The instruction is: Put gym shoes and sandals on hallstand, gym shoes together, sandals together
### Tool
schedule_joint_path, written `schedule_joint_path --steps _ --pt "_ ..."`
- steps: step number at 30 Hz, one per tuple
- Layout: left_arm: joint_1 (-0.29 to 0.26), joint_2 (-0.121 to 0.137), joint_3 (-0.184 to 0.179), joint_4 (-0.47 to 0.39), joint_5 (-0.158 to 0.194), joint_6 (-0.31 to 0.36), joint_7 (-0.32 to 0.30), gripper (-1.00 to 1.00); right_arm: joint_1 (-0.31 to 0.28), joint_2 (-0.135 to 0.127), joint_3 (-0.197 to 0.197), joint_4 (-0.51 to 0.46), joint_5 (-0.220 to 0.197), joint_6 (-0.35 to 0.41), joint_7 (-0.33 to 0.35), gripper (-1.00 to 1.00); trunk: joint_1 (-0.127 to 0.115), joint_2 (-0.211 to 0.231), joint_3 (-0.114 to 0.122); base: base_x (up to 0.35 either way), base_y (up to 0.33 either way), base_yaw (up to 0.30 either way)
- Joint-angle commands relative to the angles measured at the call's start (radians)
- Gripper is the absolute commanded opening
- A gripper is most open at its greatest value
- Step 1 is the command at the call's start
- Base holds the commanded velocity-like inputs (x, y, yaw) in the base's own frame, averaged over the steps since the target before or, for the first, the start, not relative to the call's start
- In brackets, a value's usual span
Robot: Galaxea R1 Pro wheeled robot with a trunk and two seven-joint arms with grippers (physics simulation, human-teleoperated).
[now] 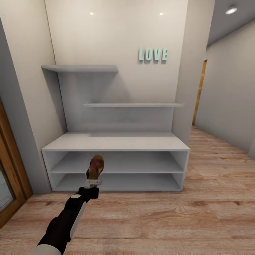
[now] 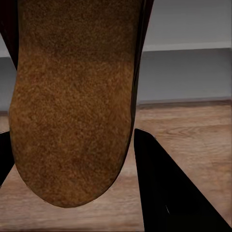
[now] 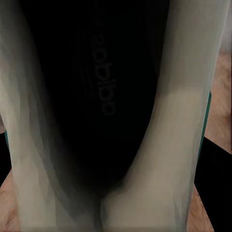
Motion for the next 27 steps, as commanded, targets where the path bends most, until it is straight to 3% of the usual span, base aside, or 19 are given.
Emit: schedule_joint_path --steps 1,13,18,27 --pt "0.0 0.0 -0.001 -0.002 -0.004 0.006 -0.002 -1.0 -0.001 0.0 0.0 -0.001 0.006 0.004 0.0 -1.0 0.0 -0.001 -0.006 0.0 0.0 0.0" --pt "0.0 -0.001 0.0 -0.002 -0.004 0.008 -0.002 -1.0 -0.001 0.0 0.001 -0.001 0.009 0.004 0.0 -1.0 0.006 -0.004 -0.072 0.0 0.0 0.0" --pt "0.0 -0.001 0.002 -0.003 -0.004 0.065 -0.002 -1.0 -0.001 0.0 0.001 0.0 0.01 0.004 0.0 -1.0 0.008 -0.005 -0.099 0.0 0.0 0.0" --pt "0.0 0.0 0.002 -0.005 -0.005 0.078 -0.002 -1.0 -0.001 0.001 0.0 -0.001 0.008 0.004 -0.001 -1.0 0.012 -0.007 -0.148 0.0 0.0 0.0"
